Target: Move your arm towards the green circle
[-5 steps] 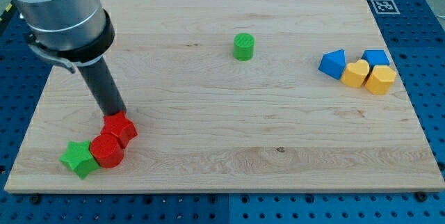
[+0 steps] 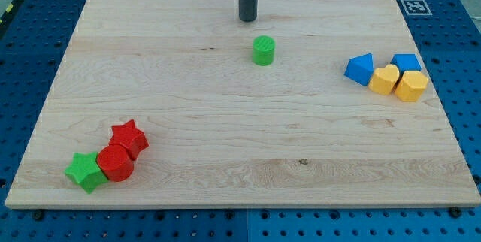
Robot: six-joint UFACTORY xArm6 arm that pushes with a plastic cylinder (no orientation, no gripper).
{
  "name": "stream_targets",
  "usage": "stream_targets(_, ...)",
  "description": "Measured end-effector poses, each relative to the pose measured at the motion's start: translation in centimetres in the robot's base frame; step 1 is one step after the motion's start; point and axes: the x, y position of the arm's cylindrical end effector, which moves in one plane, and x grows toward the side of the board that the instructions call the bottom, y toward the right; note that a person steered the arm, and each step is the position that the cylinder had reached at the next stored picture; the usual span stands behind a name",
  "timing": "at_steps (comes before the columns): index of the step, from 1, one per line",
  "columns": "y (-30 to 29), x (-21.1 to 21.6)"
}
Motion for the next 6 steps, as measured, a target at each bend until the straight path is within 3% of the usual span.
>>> stream_targets(6,0.0,2.3)
